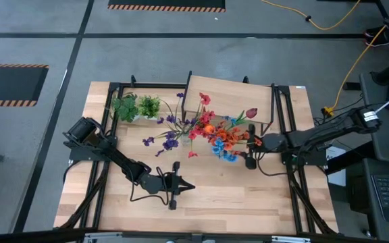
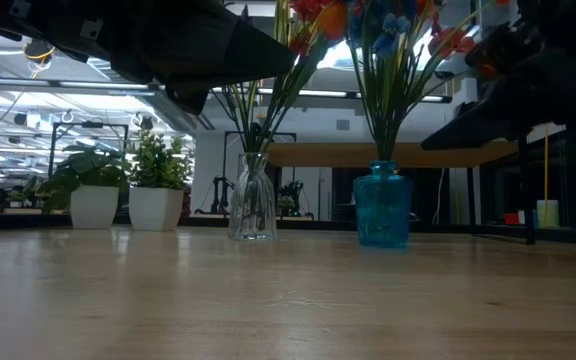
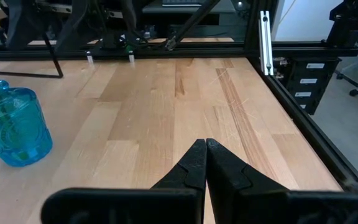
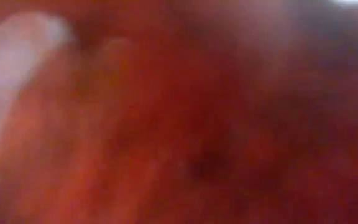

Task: Pick and place flowers into a vace then onto a shelf
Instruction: Put the blue vase with the flowers on the shelf

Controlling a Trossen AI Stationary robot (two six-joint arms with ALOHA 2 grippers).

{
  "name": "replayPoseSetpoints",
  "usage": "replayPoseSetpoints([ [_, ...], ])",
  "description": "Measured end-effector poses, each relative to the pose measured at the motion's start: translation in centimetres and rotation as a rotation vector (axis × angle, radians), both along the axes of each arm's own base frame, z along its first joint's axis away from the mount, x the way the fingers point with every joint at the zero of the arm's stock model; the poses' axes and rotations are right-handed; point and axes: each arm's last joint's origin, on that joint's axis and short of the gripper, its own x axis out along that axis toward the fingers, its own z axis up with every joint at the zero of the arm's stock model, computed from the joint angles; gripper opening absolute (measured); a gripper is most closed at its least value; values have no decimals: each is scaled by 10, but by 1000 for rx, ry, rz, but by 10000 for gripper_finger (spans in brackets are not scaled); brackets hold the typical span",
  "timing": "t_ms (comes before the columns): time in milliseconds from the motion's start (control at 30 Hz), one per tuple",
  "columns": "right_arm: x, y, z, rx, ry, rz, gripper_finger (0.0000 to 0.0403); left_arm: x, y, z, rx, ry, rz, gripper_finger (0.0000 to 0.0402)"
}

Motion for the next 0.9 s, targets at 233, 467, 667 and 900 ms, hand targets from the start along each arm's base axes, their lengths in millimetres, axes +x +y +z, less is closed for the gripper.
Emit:
replayPoseSetpoints([
  [233,14,-1,-5,-11,-46,-23,276,0,0,0,0,0,0,3],
  [467,26,-12,-19,18,-40,-122,276,0,-1,0,0,0,-2,3],
  [667,35,-15,-28,21,-66,-141,276,0,-1,0,0,0,-2,3],
  [900,42,-15,-35,19,-89,-140,276,0,-1,0,0,0,-2,3],
])
